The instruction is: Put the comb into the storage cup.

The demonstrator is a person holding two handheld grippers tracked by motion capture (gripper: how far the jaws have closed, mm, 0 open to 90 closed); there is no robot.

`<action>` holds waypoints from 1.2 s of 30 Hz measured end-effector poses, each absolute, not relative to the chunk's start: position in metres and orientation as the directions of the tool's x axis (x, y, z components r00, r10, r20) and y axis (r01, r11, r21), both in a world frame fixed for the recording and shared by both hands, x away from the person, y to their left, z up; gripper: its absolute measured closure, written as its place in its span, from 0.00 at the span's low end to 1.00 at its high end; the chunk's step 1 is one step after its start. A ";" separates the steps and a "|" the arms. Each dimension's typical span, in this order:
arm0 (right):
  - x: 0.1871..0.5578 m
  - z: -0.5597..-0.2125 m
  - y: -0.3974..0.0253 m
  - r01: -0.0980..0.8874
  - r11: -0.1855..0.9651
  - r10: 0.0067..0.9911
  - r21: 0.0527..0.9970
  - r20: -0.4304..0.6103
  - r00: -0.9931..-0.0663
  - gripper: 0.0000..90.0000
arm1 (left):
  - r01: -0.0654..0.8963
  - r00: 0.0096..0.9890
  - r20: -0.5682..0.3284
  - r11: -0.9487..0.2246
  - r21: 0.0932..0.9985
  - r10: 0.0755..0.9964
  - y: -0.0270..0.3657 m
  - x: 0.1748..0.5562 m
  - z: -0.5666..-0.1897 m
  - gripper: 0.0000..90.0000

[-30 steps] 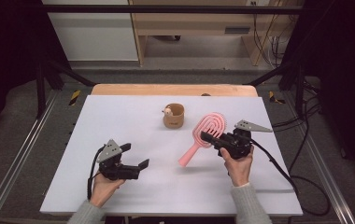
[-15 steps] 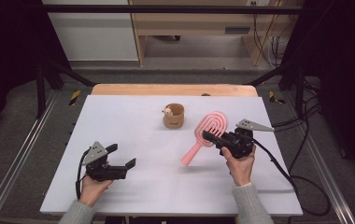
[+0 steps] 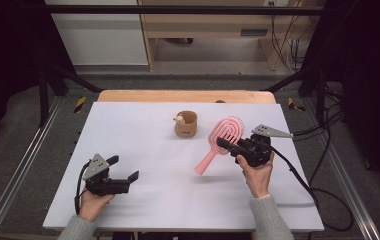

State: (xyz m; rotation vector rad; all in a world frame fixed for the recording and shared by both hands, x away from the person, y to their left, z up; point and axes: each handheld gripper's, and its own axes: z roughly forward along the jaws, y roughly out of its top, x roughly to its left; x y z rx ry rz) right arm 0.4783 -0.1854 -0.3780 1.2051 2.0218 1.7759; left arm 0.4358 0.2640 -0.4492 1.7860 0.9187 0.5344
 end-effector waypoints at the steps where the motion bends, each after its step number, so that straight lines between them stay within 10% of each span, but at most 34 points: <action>1: 0.479 -0.378 -0.185 0.440 -0.045 0.671 0.897 0.353 -0.652 0.71 | 0.342 0.609 -0.061 -0.192 0.920 0.791 0.266 0.436 -0.449 0.04; 36: 0.504 -0.338 -0.165 0.390 0.032 0.714 0.920 0.251 -0.653 0.71 | 0.358 0.573 -0.069 -0.173 0.918 0.816 0.294 0.435 -0.457 0.04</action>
